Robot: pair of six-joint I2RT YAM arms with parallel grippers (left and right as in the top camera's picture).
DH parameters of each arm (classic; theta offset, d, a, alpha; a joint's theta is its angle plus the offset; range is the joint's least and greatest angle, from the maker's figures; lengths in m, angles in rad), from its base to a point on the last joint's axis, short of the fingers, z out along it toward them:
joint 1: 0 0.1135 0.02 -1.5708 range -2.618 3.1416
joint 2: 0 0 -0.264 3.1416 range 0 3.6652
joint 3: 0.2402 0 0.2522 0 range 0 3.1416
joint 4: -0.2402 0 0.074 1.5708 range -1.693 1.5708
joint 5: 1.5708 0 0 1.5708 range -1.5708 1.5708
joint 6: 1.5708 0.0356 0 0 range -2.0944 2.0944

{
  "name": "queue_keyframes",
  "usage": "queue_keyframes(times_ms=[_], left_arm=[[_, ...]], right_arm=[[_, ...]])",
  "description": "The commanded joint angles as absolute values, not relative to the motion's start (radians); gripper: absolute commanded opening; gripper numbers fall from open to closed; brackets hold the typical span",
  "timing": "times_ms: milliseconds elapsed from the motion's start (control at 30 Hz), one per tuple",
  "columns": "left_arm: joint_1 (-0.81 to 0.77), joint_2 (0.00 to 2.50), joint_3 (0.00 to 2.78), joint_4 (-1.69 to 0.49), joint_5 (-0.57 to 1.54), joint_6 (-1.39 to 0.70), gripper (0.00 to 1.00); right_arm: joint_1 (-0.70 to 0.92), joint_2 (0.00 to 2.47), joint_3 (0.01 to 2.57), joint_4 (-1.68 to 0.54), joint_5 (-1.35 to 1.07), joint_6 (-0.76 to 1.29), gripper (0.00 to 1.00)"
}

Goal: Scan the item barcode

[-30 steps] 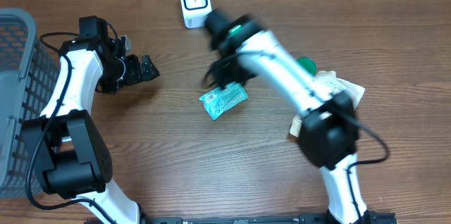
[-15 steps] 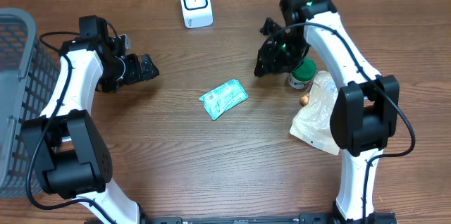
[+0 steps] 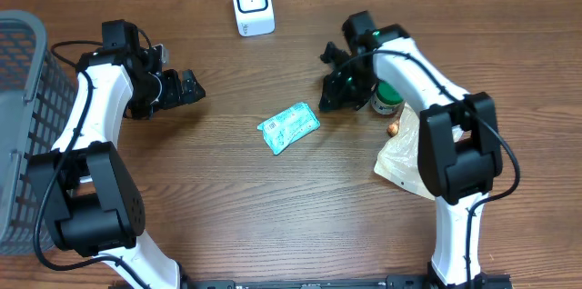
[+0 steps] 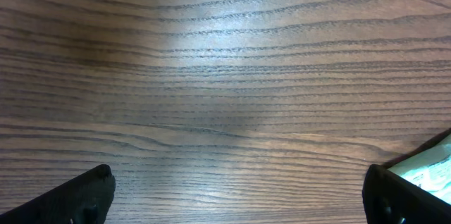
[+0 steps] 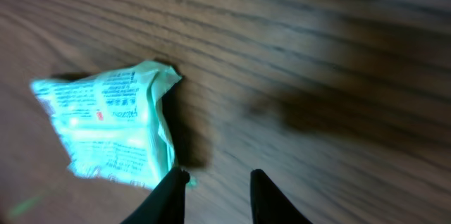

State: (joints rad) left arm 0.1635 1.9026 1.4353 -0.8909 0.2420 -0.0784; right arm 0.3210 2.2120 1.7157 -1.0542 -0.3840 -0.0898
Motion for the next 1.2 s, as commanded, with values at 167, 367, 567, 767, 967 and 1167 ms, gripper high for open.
queue_keyframes(times_ms=[167,367,567,767,967,1167], left_arm=[[0.157,1.908,1.448,-0.886,0.235,-0.09,1.0],[0.157,1.908,1.448,-0.885,0.235,-0.09,1.0],[0.157,1.908,1.448,-0.886,0.235,-0.09,1.0],[0.157,1.908,1.448,-0.885,0.233,-0.09,1.0],[0.157,1.908,1.448,-0.886,0.233,-0.09,0.99],[0.157,1.908,1.448,-0.886,0.233,-0.09,1.0]], right_arm=[[0.445,2.189,1.663,-0.999,-0.308,0.053,0.2],[0.498,2.188,1.665,-1.008,-0.308,0.083,0.2],[0.475,2.182,1.738,-1.111,-0.308,0.087,0.22],[0.407,2.14,1.802,-1.214,-0.324,0.078,0.33],[0.369,2.138,1.777,-1.203,-0.344,0.078,0.46],[0.374,2.138,1.71,-1.141,-0.345,0.079,0.54]])
